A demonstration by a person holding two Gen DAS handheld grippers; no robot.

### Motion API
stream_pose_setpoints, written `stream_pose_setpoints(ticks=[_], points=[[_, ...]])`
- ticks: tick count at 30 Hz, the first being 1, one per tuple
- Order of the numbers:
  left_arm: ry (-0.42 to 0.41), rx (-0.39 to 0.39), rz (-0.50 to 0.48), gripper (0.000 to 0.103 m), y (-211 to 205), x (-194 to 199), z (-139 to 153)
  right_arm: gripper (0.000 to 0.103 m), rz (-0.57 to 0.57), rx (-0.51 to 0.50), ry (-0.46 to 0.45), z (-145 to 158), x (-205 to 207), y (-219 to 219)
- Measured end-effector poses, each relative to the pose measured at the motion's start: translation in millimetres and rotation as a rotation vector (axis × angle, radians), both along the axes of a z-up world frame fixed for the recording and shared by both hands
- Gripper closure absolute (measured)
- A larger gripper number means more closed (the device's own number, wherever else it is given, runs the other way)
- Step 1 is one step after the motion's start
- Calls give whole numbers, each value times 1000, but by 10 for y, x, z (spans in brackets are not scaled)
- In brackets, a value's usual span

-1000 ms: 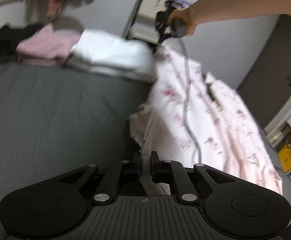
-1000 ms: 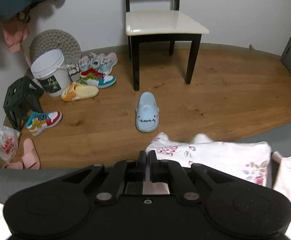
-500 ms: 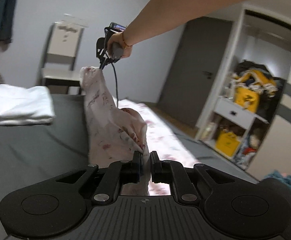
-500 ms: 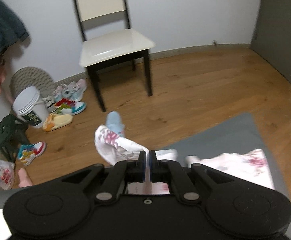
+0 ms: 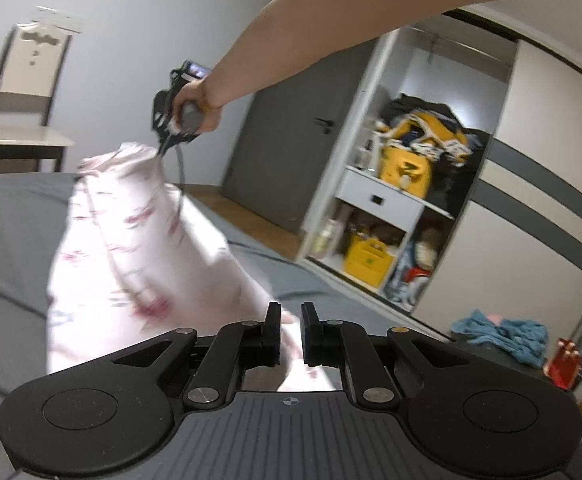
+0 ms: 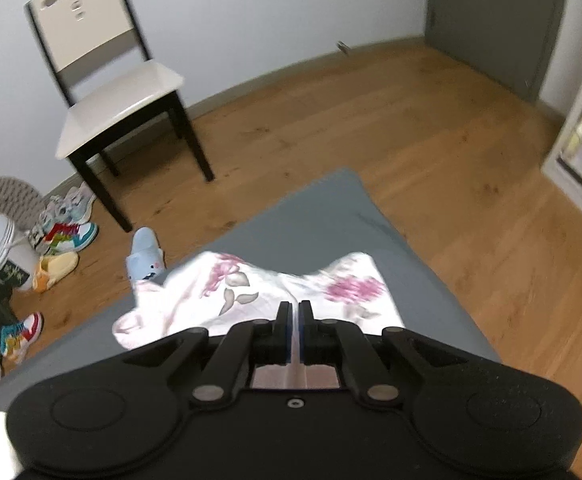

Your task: Fold clothes

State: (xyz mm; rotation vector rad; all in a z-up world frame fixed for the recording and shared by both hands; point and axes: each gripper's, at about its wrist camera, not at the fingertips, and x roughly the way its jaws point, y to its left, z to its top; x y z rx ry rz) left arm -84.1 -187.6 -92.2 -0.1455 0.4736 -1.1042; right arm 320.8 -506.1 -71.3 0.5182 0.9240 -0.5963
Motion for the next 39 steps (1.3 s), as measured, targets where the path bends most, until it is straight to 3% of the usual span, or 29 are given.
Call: stream_pose_setpoints(ticks=[5,7,11,14,15,17,18,19,21,29,32,37,39], points=[[-41,21,-19,93,-157,-75,17,100,1,-7,-2,-100,-107,-196],[-44,63,-10,93,-158,-84,-33,102,-4,-20,-3,-140,-141,-254],[-46,231,10,92,-201,-97,-144,100,11,34,-39,-254,-312,-384],[-55,283,42,92,-151,-126,-188,96,59,56,-76,-295,-521,-338],[-63,290,53,84,-133,-136,-184,96,76,70,-81,-301,-621,-303],[-88,289,75,59,-102,-160,-141,91,122,103,-118,-235,-893,-207],[-100,288,86,35,-86,-172,-120,89,145,120,-138,-199,-1031,-159],[-112,287,96,21,-71,-184,-99,84,165,128,-156,-118,-1189,-97],[-137,286,118,15,-40,-208,-56,81,205,141,-193,56,-1509,31],[-212,278,191,15,107,-320,163,74,227,66,-273,993,-3030,276],[-227,283,208,15,171,-355,239,73,183,89,-342,1304,-3592,295],[-196,254,211,15,344,-427,322,67,195,113,-503,1900,-4395,575],[-159,221,198,15,435,-452,359,61,229,75,-561,2152,-4698,794]])
